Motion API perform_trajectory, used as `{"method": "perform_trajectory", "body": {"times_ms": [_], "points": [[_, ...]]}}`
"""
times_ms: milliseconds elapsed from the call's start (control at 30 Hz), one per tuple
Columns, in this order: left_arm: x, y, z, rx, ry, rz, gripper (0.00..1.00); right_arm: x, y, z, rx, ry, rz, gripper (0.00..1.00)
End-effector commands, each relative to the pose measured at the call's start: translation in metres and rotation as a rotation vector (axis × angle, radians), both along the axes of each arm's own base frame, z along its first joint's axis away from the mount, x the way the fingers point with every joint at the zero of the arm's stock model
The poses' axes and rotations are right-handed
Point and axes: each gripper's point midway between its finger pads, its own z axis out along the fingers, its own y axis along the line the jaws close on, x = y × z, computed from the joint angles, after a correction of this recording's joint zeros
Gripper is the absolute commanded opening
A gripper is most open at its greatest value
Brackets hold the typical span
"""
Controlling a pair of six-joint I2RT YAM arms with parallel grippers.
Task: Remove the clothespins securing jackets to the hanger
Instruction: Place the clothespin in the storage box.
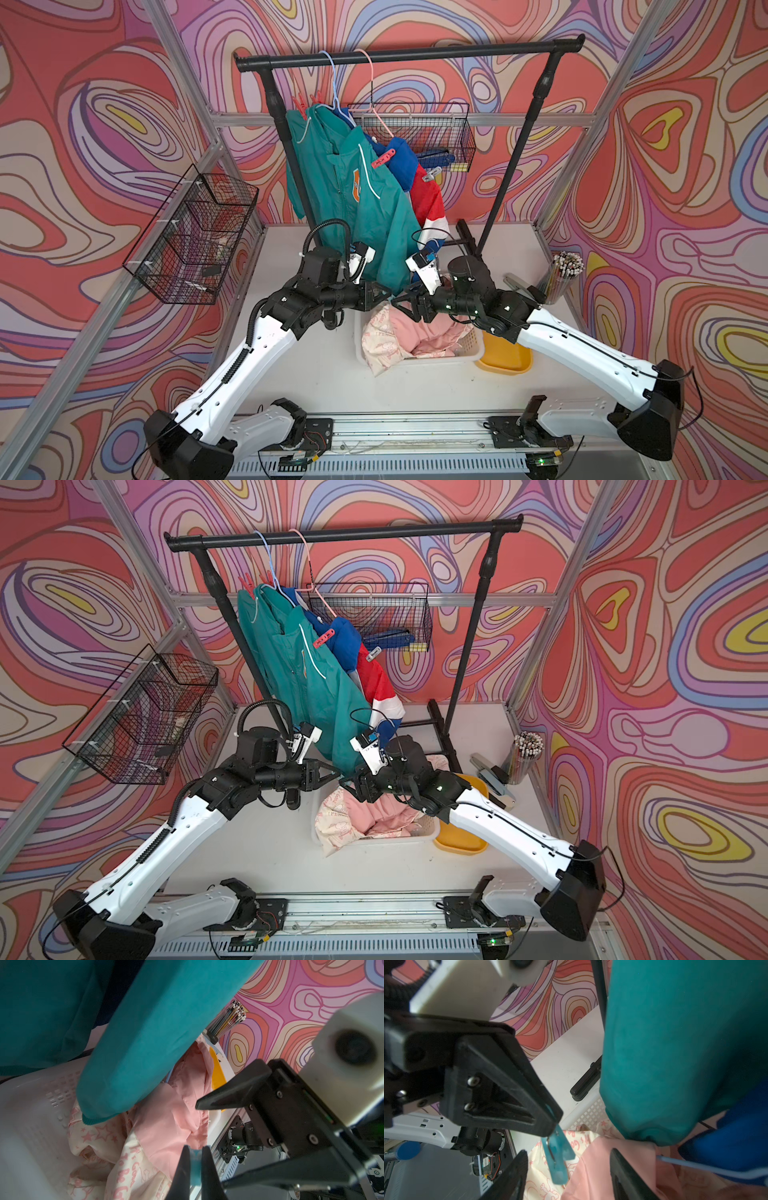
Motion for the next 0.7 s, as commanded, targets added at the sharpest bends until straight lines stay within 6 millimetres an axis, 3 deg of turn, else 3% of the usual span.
{"method": "perform_trajectory", "body": {"times_ms": [0, 667], "points": [[0.001, -0.004, 0.016, -0.036, -0.025, -0.016, 0.00, 0.006, 0.001, 0.002, -0.043, -0.049, -0.021, 0.60], [0.001, -0.004, 0.009, -0.022, -0.018, -0.018, 0.00, 0.009, 0.018, -0.007, -0.095, -0.076, -0.024, 0.00]]}}
